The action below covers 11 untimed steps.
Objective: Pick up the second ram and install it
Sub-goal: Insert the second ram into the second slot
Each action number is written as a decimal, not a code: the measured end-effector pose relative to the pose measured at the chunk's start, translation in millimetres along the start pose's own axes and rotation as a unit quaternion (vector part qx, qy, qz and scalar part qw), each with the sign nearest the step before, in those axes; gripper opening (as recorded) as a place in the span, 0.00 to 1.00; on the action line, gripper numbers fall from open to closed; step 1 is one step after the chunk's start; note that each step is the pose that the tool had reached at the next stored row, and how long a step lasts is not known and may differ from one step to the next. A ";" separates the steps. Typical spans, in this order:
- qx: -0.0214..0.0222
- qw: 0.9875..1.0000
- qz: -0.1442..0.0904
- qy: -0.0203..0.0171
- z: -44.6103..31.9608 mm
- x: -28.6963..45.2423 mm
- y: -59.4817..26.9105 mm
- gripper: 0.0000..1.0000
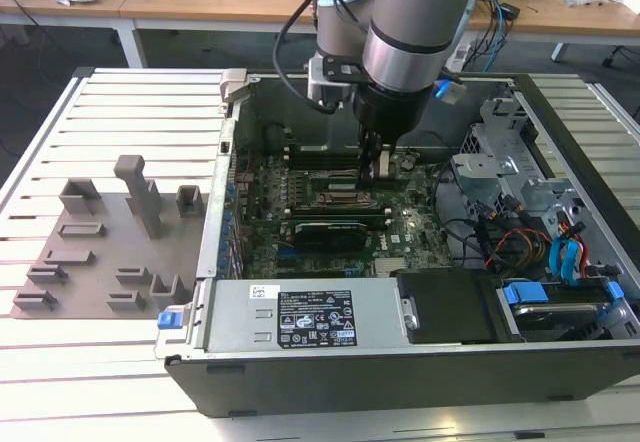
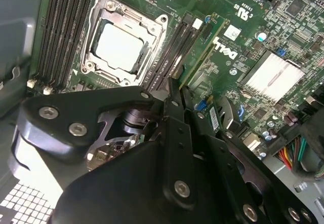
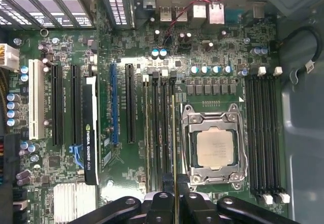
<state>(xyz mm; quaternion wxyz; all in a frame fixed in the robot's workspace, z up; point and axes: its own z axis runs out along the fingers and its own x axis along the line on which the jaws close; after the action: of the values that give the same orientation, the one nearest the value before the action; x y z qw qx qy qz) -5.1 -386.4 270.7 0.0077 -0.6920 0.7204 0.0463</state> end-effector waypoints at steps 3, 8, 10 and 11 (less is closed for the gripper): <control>0.000 1.000 0.001 0.000 2.7 -0.8 1.1 0.14; 0.000 1.000 0.004 0.000 8.0 -3.7 2.7 0.14; 0.000 1.000 0.004 0.000 14.1 -3.1 6.0 0.14; 0.000 1.000 0.004 0.000 18.4 -2.6 10.2 0.14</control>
<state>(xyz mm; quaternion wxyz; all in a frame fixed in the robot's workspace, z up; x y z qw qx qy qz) -16.2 -382.1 253.2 0.0079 -0.6891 0.7232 0.0462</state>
